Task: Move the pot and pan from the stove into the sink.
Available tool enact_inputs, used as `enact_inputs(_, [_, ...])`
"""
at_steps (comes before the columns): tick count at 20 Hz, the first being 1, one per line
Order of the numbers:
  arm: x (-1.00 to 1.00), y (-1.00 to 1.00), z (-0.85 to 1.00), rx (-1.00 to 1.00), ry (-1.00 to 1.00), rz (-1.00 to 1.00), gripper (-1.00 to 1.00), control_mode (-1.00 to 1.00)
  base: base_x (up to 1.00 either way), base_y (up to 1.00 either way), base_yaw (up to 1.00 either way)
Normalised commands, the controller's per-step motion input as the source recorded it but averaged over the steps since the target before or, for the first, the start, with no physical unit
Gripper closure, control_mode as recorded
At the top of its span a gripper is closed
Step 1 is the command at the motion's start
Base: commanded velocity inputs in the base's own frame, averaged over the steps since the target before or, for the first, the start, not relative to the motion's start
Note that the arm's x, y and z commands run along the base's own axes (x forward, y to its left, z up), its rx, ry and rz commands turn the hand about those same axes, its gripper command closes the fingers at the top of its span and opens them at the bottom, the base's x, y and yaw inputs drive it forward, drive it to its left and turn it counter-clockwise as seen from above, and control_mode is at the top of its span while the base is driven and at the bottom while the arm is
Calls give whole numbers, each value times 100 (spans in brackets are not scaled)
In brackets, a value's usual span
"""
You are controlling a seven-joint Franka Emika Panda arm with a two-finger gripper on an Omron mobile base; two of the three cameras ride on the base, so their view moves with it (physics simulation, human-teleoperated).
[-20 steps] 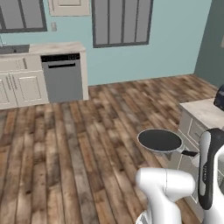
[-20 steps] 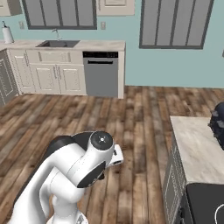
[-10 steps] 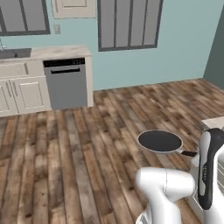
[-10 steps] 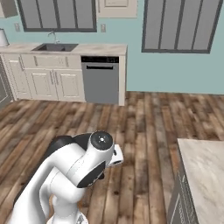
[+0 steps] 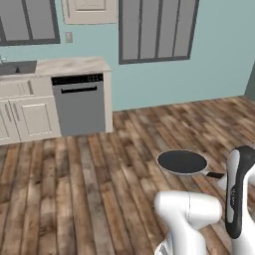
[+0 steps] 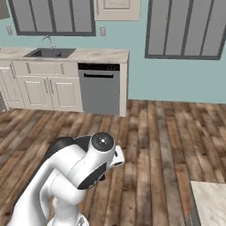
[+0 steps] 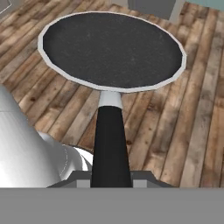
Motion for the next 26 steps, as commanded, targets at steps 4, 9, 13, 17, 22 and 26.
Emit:
enact_inputs(4, [0,0,0,0,0,0,100,100,91,25,3])
enact_inputs(9, [0,0,0,0,0,0,100,100,94,28,2])
enact_inputs(13, [0,0,0,0,0,0,100,100,93,28,2])
enact_inputs(17, [0,0,0,0,0,0,100,100,95,28,2])
enact_inputs(22, [0,0,0,0,0,0,100,100,95,28,2])
enact_inputs(26, [0,0,0,0,0,0,100,100,94,29,2])
